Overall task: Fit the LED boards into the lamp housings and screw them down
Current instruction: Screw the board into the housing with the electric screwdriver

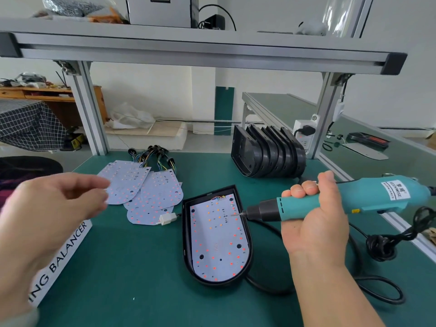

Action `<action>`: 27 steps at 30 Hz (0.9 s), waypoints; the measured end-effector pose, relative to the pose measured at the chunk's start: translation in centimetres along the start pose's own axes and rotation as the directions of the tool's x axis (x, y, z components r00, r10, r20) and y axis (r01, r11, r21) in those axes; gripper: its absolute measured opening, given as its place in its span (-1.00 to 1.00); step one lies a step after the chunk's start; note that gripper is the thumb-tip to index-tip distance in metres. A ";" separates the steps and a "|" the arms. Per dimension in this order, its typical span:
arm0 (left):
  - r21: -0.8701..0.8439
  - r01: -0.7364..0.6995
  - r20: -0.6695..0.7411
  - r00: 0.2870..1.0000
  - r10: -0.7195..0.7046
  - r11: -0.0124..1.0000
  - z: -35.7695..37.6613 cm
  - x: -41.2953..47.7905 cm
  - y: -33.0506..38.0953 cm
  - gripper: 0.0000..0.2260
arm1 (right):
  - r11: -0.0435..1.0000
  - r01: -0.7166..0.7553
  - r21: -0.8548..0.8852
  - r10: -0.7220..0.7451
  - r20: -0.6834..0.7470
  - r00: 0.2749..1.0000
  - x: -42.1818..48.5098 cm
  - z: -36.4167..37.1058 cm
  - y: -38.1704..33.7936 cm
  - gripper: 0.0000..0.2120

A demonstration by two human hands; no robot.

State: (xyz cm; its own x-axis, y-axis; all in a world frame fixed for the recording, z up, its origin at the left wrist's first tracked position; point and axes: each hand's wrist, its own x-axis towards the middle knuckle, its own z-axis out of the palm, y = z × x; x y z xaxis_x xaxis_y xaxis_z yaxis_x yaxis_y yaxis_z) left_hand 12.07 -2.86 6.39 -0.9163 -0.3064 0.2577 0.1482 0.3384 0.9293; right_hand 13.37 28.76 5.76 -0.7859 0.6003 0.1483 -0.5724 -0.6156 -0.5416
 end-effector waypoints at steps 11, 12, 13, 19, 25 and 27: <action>-0.397 0.243 0.294 0.947 -0.128 0.885 11.3 -5.1 2.0 -0.87 | 0.995 -0.020 0.096 0.021 -0.015 1.000 -0.3 0.5 -0.7 -0.72; -0.381 0.253 0.297 0.944 -0.141 0.889 11.5 -5.3 1.8 -0.87 | 0.994 -0.022 0.110 0.023 -0.014 1.000 -0.3 0.7 -0.8 -0.66; -0.371 0.256 0.306 0.941 -0.143 0.892 11.6 -5.5 1.6 -0.85 | 0.992 -0.024 0.123 0.025 -0.010 1.000 -0.4 0.8 -0.9 -0.62; -0.351 0.338 0.355 0.911 -0.210 0.873 12.5 -6.5 2.1 -0.81 | 0.985 -0.036 0.171 0.033 0.019 0.999 -0.7 1.1 -1.1 -0.65; -0.382 0.343 0.425 0.890 -0.166 0.858 13.0 -7.1 2.9 -0.76 | 0.984 -0.071 0.166 0.066 0.036 0.997 -1.1 1.3 -0.8 -0.62; -0.392 0.338 0.439 0.886 -0.149 0.855 13.0 -7.2 3.1 -0.77 | 0.983 -0.077 0.164 0.072 0.034 0.997 -1.3 1.3 -0.8 -0.67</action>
State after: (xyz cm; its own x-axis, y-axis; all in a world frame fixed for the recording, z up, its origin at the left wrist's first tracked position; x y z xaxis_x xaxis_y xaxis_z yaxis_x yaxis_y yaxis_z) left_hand 14.32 11.97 3.95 -0.9973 0.0689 -0.0262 -0.0372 -0.1632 0.9859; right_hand 14.49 27.79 7.10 -0.8327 0.5365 0.1372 -0.5410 -0.7352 -0.4083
